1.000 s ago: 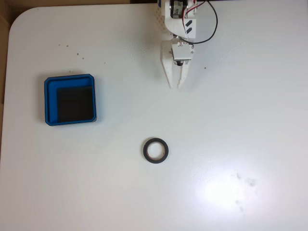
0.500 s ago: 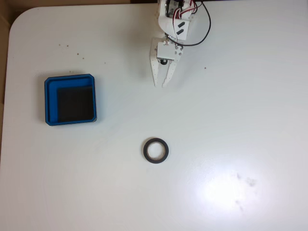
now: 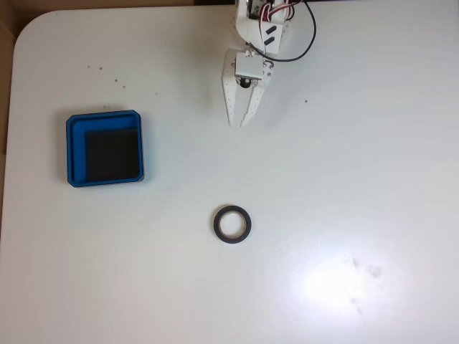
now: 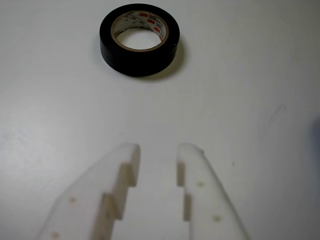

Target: Pick the black tape roll and drop it in the blue box

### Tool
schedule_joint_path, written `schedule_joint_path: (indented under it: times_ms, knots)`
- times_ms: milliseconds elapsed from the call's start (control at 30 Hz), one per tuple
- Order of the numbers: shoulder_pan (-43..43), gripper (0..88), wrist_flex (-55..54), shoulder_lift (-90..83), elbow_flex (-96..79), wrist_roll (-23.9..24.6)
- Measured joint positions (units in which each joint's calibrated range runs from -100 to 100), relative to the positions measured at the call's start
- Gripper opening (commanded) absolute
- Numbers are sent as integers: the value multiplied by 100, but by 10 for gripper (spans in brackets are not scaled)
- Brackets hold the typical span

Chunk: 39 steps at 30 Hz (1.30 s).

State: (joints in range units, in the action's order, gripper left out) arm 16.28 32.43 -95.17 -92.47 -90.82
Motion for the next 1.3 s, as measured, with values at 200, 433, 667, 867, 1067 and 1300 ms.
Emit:
schedule_joint_path:
  times_ms: [200,433,667,867,1067,1300]
  knots:
    - [0,11,0,1465,1085,-109]
    - [0,11,0,4191,3372,-109]
    - [0,11,0,6291,5543,-92]
    - [-89,11,0,7341,6314,-92]
    - [-188,12,0,8484,7274,-83]
    - [-505,20,0,9721,7910,-92]
